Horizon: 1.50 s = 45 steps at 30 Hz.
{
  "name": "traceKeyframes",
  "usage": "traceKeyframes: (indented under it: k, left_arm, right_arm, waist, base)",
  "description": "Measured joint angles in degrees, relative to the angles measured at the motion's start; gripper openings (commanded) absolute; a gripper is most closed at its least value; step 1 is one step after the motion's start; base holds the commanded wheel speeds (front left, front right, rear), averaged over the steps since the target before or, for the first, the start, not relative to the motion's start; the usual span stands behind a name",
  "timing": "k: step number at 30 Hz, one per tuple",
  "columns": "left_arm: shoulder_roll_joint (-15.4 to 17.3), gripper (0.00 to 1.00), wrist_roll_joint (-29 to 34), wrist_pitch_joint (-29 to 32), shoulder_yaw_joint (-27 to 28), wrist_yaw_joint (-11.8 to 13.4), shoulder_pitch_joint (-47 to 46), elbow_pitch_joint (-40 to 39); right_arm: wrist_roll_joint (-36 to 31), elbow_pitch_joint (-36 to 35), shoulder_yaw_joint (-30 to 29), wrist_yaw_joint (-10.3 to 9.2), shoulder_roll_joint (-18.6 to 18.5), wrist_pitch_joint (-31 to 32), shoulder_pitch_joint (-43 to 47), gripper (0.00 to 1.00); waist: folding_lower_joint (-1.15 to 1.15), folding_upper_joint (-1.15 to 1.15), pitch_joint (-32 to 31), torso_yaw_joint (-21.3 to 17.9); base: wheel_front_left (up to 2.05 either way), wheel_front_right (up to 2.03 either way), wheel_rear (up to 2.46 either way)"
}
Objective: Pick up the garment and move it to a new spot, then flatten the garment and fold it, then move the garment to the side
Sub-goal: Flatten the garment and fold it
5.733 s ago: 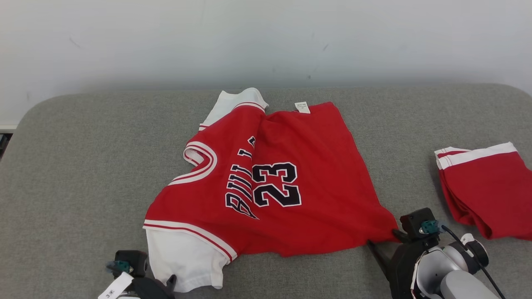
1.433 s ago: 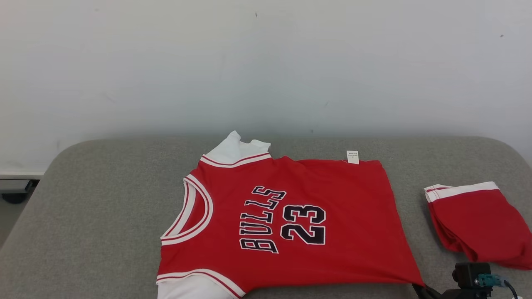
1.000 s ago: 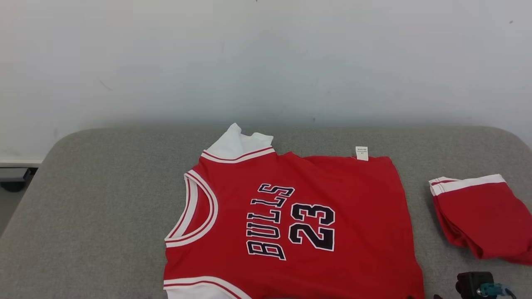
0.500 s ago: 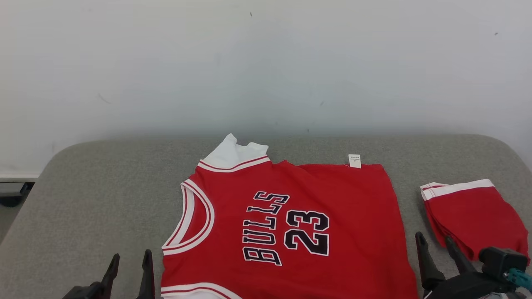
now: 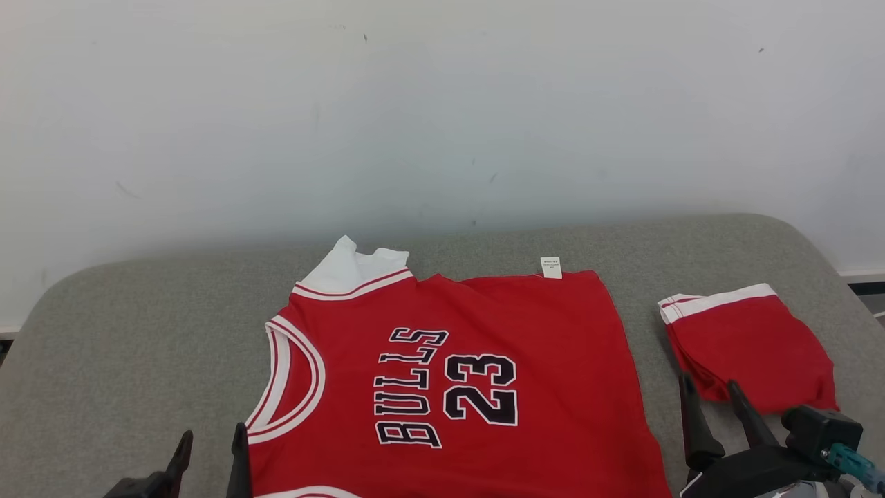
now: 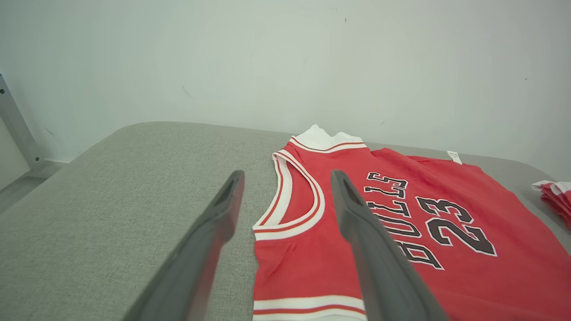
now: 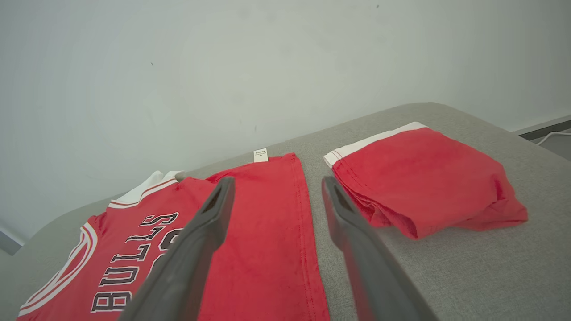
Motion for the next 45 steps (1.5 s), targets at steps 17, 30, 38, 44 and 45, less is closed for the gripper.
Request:
traceKeyframes:
  k: [17, 30, 38, 44, 45]
  left_arm:
    - [-0.6, 1.0, 1.5, 1.9, 0.0, 0.0, 1.0, -1.2]
    - [-0.7, 1.0, 3.0, 5.0, -1.8, -0.1, 0.9, -2.7]
    - [0.4, 1.0, 0.3, 17.9, -1.7, -0.5, 2.0, 4.4]
    - [0.6, 1.0, -0.1, 25.9, -2.3, -0.5, 1.9, 7.8]
    - [0.3, 1.0, -0.2, 28.8, -3.3, -0.5, 1.9, 8.8]
  right_arm:
    - [0.0, 1.4, 0.1, 0.0, 0.1, -0.5, 0.6, 1.0]
    - [0.0, 1.8, 0.2, 0.07, -0.1, 0.2, 0.6, 1.0]
    - [-3.0, 5.7, 4.5, 0.07, -3.5, 8.8, 0.6, 1.0]
    - [-3.3, 8.2, 5.9, 0.07, -4.5, 13.1, 0.3, 1.0]
    - [-3.4, 10.1, 5.8, 0.07, -5.1, 14.2, 0.0, 1.0]
  waist:
    - [0.0, 0.0, -0.2, 0.6]
    - [0.0, 0.0, -0.7, 1.2]
    - [0.0, 0.0, -0.2, 1.7]
    - [0.0, 0.01, 0.9, 2.2]
    - [0.0, 0.01, 1.5, 2.7]
  base:
    - [0.0, 0.0, 0.0]
    - [0.0, 0.0, 0.0]
    - [0.0, 0.0, 0.0]
    - [0.0, 0.0, 0.0]
    - [0.0, 0.0, 0.0]
